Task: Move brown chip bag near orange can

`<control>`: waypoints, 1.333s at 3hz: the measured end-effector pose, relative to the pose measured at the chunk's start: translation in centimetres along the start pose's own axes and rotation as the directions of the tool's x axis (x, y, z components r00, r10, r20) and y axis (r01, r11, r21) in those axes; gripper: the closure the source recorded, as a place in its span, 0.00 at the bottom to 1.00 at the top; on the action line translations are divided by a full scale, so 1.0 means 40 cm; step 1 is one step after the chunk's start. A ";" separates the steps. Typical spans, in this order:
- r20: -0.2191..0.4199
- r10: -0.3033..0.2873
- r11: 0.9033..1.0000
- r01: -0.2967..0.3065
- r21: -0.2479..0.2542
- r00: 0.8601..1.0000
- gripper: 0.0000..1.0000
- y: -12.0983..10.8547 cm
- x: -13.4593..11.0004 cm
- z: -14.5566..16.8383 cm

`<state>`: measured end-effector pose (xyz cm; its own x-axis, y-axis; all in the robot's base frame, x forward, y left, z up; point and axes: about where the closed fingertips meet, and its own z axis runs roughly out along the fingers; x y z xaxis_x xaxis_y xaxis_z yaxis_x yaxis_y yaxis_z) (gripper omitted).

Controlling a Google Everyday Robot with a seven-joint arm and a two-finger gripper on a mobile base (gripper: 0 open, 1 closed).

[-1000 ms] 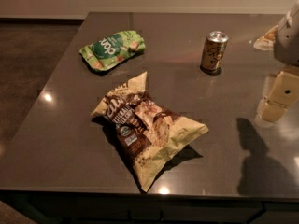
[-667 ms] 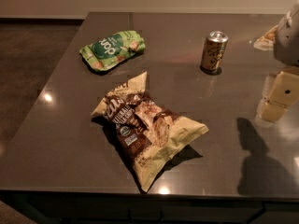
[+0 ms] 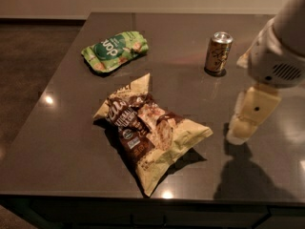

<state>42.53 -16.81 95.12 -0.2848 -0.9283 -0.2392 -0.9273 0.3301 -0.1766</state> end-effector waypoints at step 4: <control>-0.006 0.024 0.985 -0.024 -0.174 1.000 0.00 0.144 -0.155 0.243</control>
Offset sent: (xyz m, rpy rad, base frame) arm -0.0204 0.0830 -0.0763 0.0439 0.2047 -0.0219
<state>41.30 -7.47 86.31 -0.3081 -0.9211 -0.2379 -0.9482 0.3177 -0.0023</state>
